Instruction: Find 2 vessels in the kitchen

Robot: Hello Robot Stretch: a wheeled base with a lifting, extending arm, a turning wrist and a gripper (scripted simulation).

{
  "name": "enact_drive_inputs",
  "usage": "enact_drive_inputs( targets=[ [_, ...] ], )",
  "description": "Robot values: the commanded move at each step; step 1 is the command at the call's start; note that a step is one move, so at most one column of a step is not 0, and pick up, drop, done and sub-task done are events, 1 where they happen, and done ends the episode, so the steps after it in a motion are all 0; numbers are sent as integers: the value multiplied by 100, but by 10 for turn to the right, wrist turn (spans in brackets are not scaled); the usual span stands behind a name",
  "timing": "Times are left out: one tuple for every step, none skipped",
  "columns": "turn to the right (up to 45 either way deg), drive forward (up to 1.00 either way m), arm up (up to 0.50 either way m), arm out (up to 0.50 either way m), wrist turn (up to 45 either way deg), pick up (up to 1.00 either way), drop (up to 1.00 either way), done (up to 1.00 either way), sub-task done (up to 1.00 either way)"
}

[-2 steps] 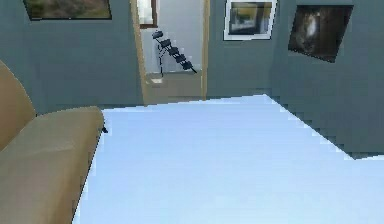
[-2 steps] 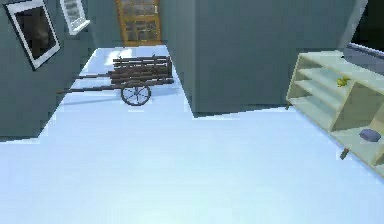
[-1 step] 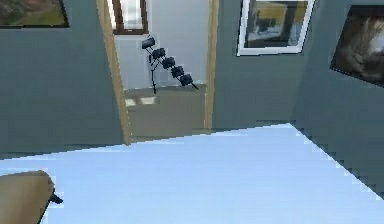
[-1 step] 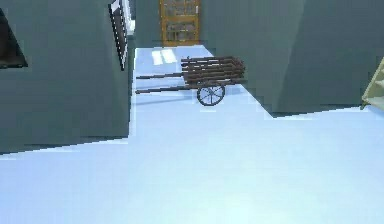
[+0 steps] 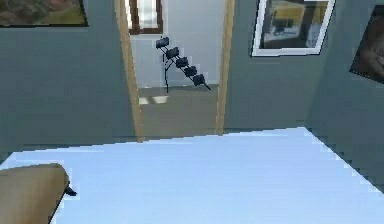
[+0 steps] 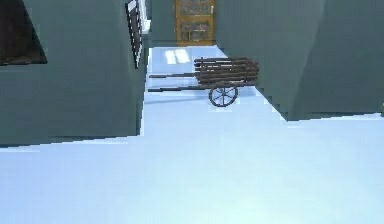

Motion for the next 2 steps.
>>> enact_drive_inputs(
  targets=[
    [0,100,0,0,0,0,0,0,0],
    [0,100,0,0,0,0,0,0,0]
  ],
)
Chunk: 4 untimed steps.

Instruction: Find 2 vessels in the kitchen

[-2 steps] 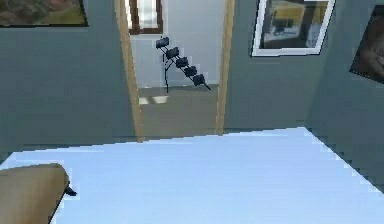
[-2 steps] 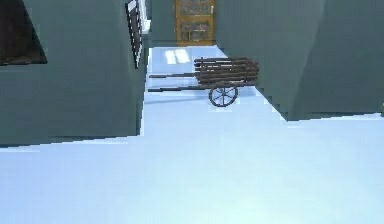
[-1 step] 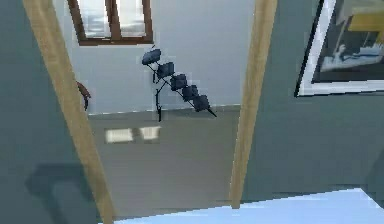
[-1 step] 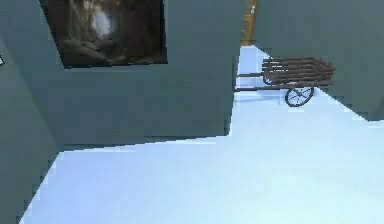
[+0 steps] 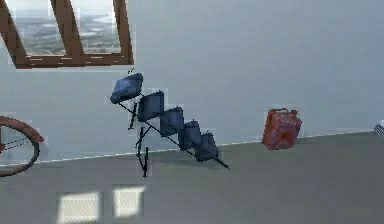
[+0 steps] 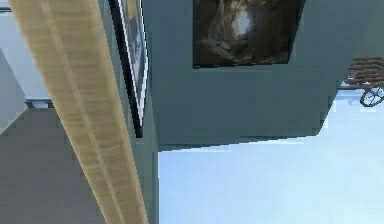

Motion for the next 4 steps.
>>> enact_drive_inputs(
  targets=[
    [90,0,0,0,0,0,0,0,0],
    [0,10,0,0,0,0,0,0,0],
    [180,0,0,0,0,0,0,0,0],
    [0,100,0,0,0,0,0,0,0]
  ],
)
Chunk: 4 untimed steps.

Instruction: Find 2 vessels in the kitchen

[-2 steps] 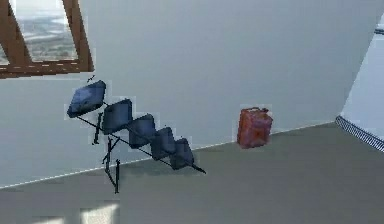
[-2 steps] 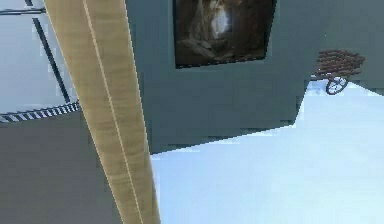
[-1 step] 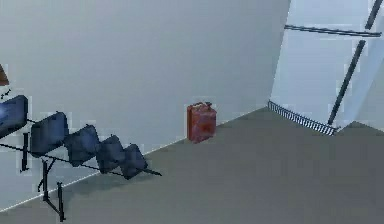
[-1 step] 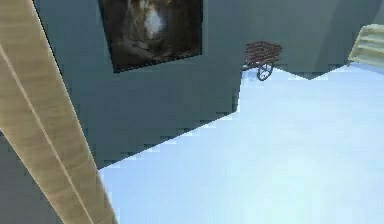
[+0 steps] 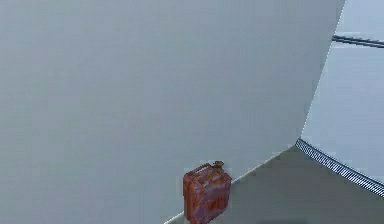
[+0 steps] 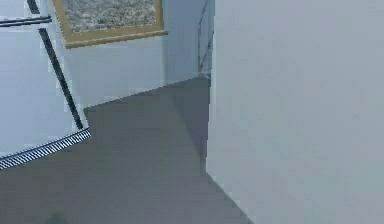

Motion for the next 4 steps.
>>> enact_drive_inputs(
  targets=[
    [450,0,0,0,0,0,0,0,0],
    [0,5,0,0,0,0,0,0,0],
    [-390,0,0,0,0,0,0,0,0],
    [0,0,0,0,0,0,0,0,100]
  ],
)
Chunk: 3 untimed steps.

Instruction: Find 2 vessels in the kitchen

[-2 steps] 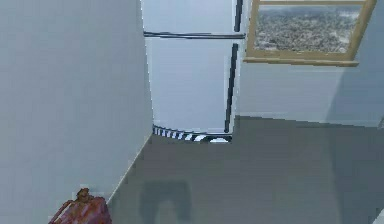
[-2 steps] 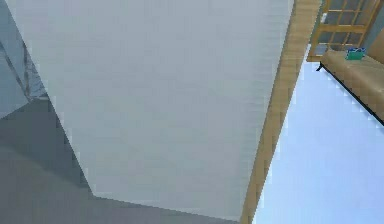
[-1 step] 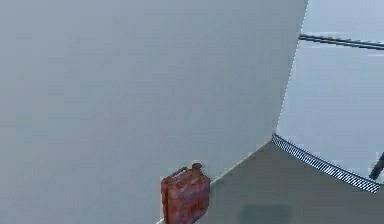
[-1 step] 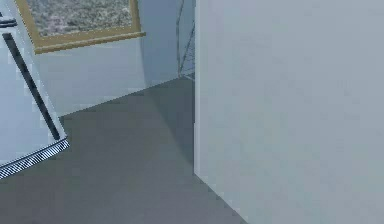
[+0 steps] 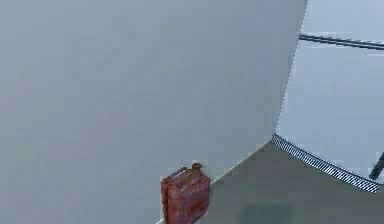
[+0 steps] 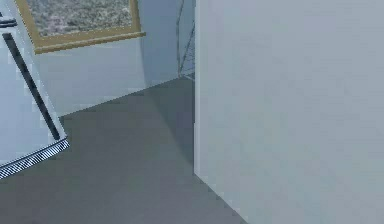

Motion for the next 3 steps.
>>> enact_drive_inputs(
  targets=[
    [-450,0,0,0,0,0,0,0,0],
    [-450,0,0,0,0,0,0,0,0],
    [-420,0,0,0,0,0,0,0,0]
  ],
)
